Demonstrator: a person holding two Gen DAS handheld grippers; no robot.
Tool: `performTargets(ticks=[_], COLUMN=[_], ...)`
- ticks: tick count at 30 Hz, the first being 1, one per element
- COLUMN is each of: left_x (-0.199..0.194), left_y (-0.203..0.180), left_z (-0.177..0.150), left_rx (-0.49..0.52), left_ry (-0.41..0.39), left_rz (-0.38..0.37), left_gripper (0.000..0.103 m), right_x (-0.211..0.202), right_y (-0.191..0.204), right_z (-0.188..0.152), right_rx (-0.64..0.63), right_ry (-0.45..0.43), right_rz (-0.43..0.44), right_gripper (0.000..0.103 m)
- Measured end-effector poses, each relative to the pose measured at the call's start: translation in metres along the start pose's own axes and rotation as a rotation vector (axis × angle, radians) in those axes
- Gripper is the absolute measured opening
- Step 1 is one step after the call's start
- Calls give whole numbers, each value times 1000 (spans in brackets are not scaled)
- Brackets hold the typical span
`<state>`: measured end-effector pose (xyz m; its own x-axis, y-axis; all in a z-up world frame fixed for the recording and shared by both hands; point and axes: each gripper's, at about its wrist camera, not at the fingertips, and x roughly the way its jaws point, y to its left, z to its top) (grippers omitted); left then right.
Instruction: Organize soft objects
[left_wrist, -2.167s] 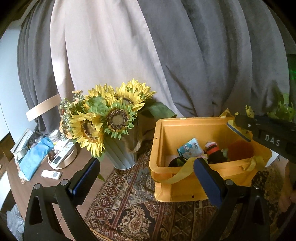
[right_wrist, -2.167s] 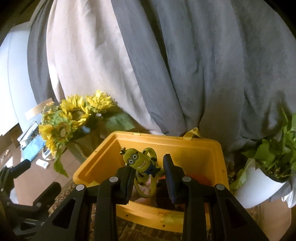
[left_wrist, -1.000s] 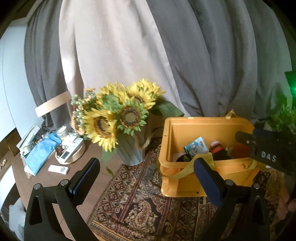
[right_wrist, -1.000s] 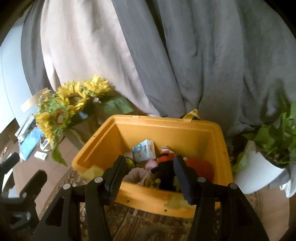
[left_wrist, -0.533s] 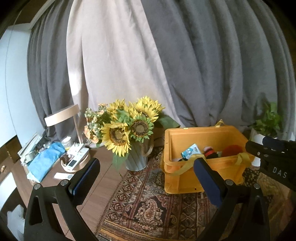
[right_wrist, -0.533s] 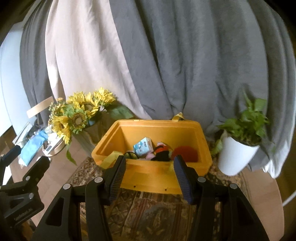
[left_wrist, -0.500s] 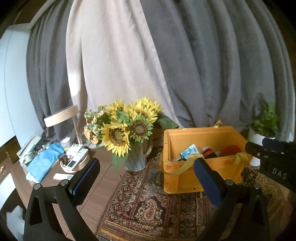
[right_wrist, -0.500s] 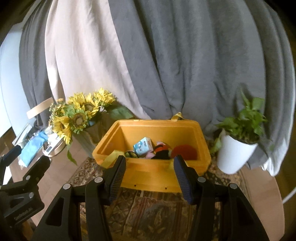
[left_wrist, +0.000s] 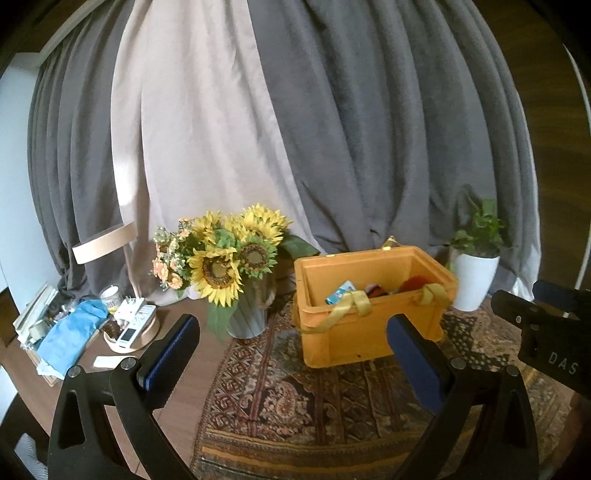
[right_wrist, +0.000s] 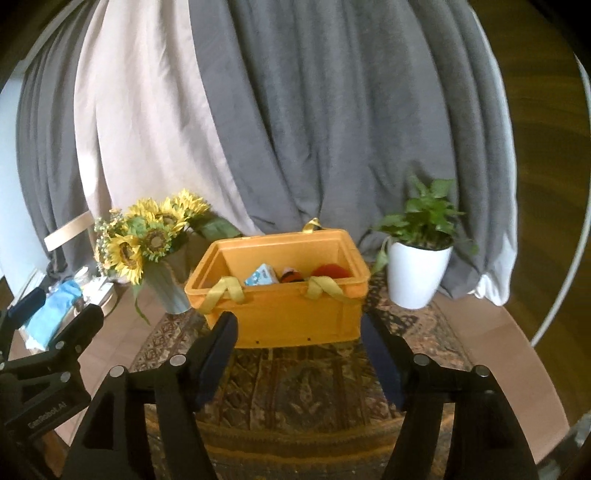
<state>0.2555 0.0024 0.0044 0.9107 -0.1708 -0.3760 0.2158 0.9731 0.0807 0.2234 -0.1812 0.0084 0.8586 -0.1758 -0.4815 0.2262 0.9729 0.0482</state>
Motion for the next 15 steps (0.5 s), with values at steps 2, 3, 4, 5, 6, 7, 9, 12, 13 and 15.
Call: performTargets(ticks=[2, 3, 4, 5, 6, 7, 9, 12, 13, 15], left_x=[-7, -11, -15, -19, -25, -30, -39, -55, -62, -73], left_y=[-3, -4, -6, -8, -10, -13, -17, -25, -28, -32], left_z=[-3, -4, -6, -7, -9, -10, -14, -20, -22, -25], left_rx=[-2, -6, -9, -11, -16, -21, -27, -30, -33, -33], left_ry=[1, 4, 6, 7, 6, 6, 12, 15, 15, 11], left_rz=[-10, -14, -15, -17, -17, -14, -13, -20, -21, -22], left_gripper=[103, 103, 103, 103, 103, 103, 103, 103, 103, 103], right_x=[-11, -17, -23, -29, -34, -39, -48, -66, -72, -84], right_y=[-2, -4, -6, -7, -9, -11, -14, -22, -24, -30], right_z=[-3, -5, -7, -8, -9, -11, -13, -22, -26, -33], right_rx=[-4, -5, -12, -18, -22, -28, -36, -42, -41, -43], right_ry=[-6, -12, -17, -21, -26, -27, -25, -35, -34, -30], right_rz=[-10, -15, -22, -24, -24, -25, -28, -27, -25, -20], right_gripper=[70, 70, 70, 70, 70, 70, 70, 70, 70, 70])
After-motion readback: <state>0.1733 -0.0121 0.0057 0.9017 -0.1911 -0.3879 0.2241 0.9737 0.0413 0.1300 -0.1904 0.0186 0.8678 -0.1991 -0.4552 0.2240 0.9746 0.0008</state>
